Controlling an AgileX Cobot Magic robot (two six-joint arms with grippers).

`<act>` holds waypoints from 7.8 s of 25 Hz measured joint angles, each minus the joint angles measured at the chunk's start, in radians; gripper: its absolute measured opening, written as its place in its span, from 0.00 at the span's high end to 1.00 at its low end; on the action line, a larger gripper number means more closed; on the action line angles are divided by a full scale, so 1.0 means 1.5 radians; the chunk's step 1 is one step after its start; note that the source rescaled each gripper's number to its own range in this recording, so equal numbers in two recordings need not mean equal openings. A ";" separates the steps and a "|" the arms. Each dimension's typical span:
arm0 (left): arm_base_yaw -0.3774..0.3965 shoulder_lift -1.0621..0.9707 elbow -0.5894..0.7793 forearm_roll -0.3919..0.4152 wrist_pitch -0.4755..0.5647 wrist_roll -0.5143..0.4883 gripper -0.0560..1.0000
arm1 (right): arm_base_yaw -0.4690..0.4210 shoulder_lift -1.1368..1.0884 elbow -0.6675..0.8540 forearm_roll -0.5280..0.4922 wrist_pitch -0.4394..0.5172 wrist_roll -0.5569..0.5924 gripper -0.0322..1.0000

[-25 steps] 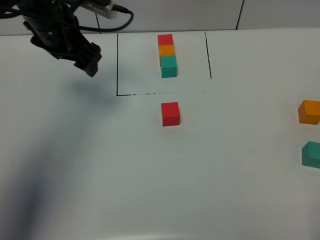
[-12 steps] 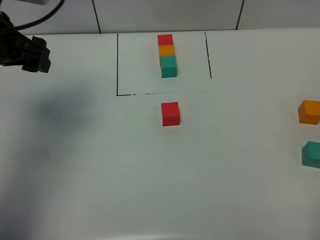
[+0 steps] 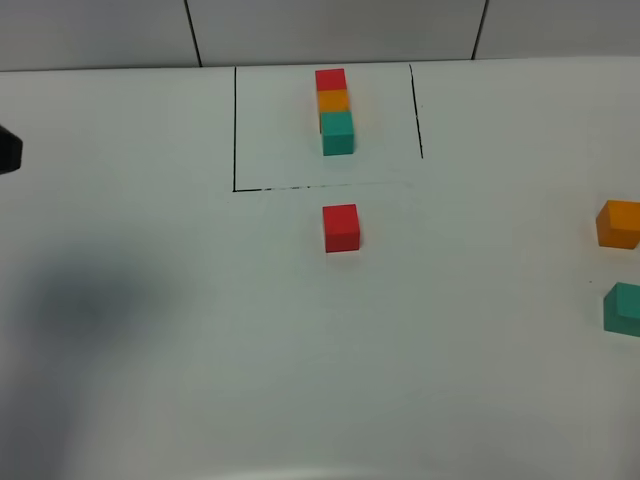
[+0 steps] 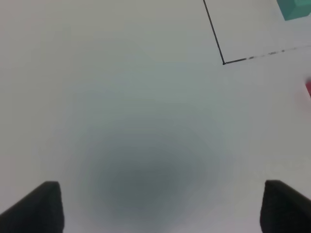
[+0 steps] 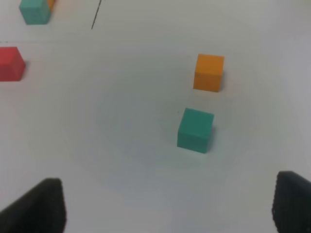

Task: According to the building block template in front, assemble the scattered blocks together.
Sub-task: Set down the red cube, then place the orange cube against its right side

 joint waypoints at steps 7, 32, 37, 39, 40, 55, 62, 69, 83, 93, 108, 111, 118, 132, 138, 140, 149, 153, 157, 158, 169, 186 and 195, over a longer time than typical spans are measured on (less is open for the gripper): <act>0.000 -0.166 0.114 -0.002 -0.013 -0.007 0.22 | 0.000 0.000 0.000 0.000 0.000 0.000 0.27; 0.000 -0.675 0.358 -0.018 0.068 -0.024 0.24 | 0.000 0.000 0.000 0.000 0.001 0.000 0.27; 0.000 -0.713 0.384 -0.023 0.088 -0.026 0.24 | 0.000 0.000 0.000 0.000 0.001 0.000 0.27; 0.000 -0.713 0.390 -0.029 0.093 -0.026 0.24 | 0.000 0.000 0.000 0.000 0.001 0.000 0.27; 0.000 -0.713 0.390 -0.032 0.095 -0.026 0.24 | 0.000 0.000 0.000 0.000 0.001 0.000 0.27; 0.041 -0.713 0.390 -0.037 0.095 -0.026 0.25 | 0.000 0.000 0.000 0.000 0.001 0.000 0.27; 0.059 -0.713 0.390 -0.037 0.095 -0.026 0.25 | 0.000 0.000 0.000 0.000 0.001 0.000 0.27; 0.060 -0.713 0.390 -0.037 0.095 -0.026 0.25 | 0.000 0.000 0.000 0.000 0.001 0.000 0.27; 0.060 -0.712 0.390 -0.037 0.096 -0.026 0.25 | 0.000 0.218 -0.040 0.004 -0.029 -0.027 0.04; 0.060 -0.712 0.390 -0.037 0.096 -0.026 0.25 | 0.000 0.785 -0.206 -0.013 -0.198 -0.027 0.00; 0.060 -0.712 0.390 -0.037 0.096 -0.026 0.25 | -0.102 1.197 -0.414 0.004 -0.277 -0.054 0.00; 0.060 -0.712 0.390 -0.037 0.096 -0.026 0.25 | -0.118 1.221 -0.414 0.019 -0.302 -0.065 0.00; 0.060 -0.712 0.390 -0.037 0.096 -0.026 0.25 | -0.125 1.271 -0.425 0.025 -0.340 -0.070 0.07; 0.060 -0.712 0.390 -0.037 0.096 -0.026 0.25 | -0.124 1.290 -0.440 0.023 -0.314 -0.087 0.97; 0.060 -0.712 0.390 -0.037 0.096 -0.026 0.25 | -0.048 1.224 -0.441 -0.012 -0.293 -0.257 0.97; 0.060 -0.712 0.390 -0.037 0.096 -0.026 0.25 | 0.010 1.207 -0.443 -0.025 -0.279 -0.369 0.97; 0.060 -0.712 0.390 -0.037 0.096 -0.026 0.25 | 0.203 1.279 -0.567 -0.060 -0.138 -0.677 0.97; 0.060 -0.712 0.390 -0.037 0.096 -0.026 0.25 | 0.236 1.335 -0.654 -0.061 -0.094 -0.726 0.97; 0.060 -0.712 0.390 -0.037 0.096 -0.026 0.25 | 0.250 1.382 -0.719 -0.050 -0.070 -0.763 0.97; 0.060 -0.712 0.390 -0.037 0.096 -0.026 0.25 | 0.251 1.393 -0.732 -0.042 -0.066 -0.772 0.97; 0.060 -0.712 0.390 -0.037 0.096 -0.026 0.25 | 0.251 1.464 -0.783 0.006 -0.067 -0.787 0.97; 0.060 -0.712 0.390 -0.037 0.096 -0.026 0.25 | 0.254 1.496 -0.805 0.048 -0.095 -0.813 0.97; 0.060 -0.712 0.390 -0.037 0.096 -0.026 0.25 | 0.262 1.499 -0.808 0.056 -0.101 -0.803 0.97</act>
